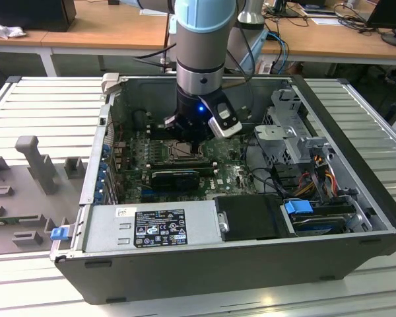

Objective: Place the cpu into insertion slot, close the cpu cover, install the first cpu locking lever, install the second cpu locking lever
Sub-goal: 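Install the second cpu locking lever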

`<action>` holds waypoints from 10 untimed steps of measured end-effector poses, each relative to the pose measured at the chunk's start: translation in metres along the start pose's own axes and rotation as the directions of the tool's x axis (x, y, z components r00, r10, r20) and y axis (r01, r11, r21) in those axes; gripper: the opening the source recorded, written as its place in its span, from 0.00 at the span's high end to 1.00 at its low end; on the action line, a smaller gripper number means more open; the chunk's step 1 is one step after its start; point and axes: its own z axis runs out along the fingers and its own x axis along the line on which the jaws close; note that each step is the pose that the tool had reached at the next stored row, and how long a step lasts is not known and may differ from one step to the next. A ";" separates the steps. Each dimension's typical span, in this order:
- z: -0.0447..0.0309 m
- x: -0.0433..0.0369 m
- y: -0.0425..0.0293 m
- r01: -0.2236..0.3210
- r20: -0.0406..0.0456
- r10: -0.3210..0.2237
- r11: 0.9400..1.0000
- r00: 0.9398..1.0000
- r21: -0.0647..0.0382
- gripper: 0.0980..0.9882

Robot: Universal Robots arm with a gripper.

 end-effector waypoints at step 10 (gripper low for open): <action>-0.0002 0.0024 -0.0031 -0.001 0.000 0.001 1.000 1.000 0.000 0.99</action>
